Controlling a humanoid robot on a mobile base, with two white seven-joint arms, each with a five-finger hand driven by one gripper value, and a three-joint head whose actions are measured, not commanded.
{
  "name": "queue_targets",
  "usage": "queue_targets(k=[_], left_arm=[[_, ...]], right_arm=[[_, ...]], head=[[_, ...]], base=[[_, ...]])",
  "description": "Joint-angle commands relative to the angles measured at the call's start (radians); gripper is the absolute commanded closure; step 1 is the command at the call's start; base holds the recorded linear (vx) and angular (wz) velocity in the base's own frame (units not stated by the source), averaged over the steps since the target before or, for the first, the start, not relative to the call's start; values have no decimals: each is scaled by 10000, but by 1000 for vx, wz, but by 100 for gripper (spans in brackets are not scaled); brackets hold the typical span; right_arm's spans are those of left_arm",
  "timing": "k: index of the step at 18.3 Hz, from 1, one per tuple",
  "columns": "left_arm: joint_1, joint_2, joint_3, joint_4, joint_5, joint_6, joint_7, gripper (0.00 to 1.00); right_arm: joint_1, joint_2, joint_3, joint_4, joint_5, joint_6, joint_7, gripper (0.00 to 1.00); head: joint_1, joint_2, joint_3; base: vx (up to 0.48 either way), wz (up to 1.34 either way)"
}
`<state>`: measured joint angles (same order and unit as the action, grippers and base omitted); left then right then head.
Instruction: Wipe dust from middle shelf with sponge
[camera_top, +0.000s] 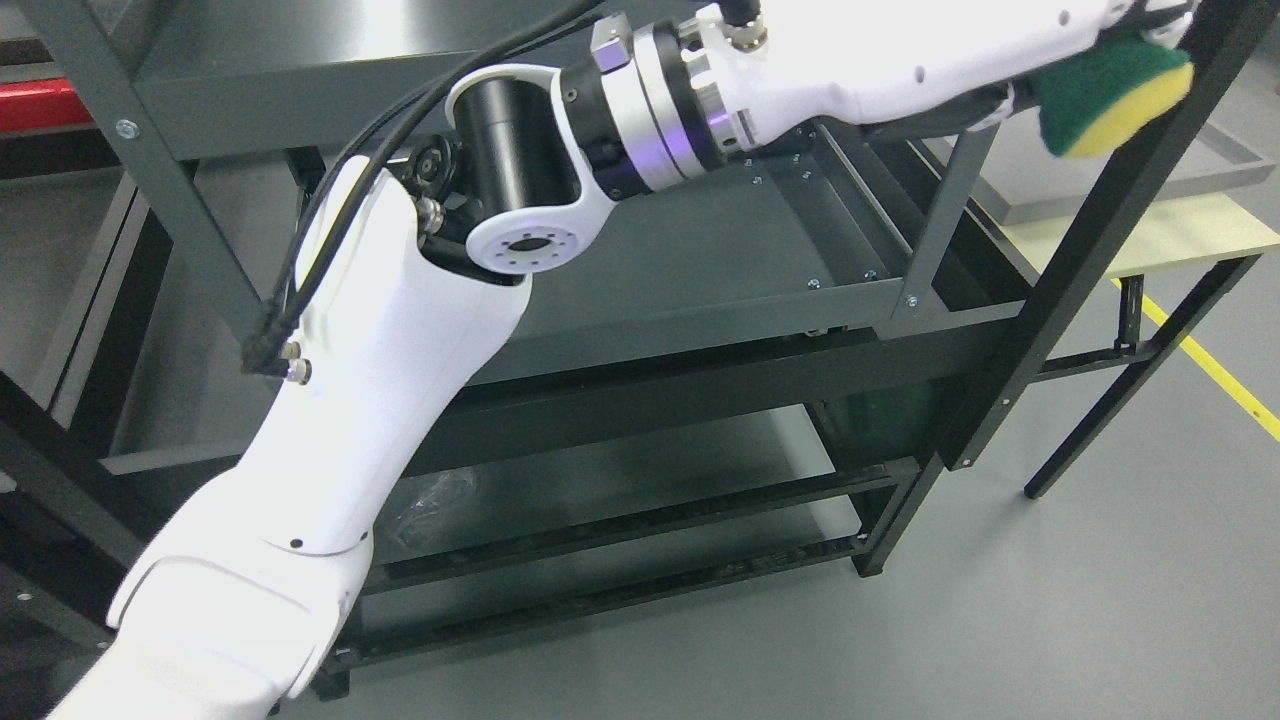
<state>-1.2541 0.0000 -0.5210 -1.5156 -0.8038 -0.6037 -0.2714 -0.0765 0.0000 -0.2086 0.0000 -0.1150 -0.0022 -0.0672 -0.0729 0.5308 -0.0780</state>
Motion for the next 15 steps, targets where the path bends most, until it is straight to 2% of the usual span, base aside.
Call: queue_targets(k=[1,5,10,15], left_arm=[[-988,175,-681,1470,-1700,-786,-292,100],[-1694,181,-681,2284,-2102,-1049,-216,100],[-1756,1394,-696,3220,-2745,-1248,535,100],[-1542,1764,-727,3405,-2762,-1356,551,100]], right_arm=[[-2,-175,0,-175,0,728,-49,0],[-2,-175,0,-175,0,728,-49,0],[-2,-175,0,-175,0,728,-49,0],[-2,-175,0,-175,0,728,-49,0]], head=[[0,0,0],[0,0,0],[0,0,0],[0,0,0]], base=[[-33,0],[6,57],[6,6],[0,0]])
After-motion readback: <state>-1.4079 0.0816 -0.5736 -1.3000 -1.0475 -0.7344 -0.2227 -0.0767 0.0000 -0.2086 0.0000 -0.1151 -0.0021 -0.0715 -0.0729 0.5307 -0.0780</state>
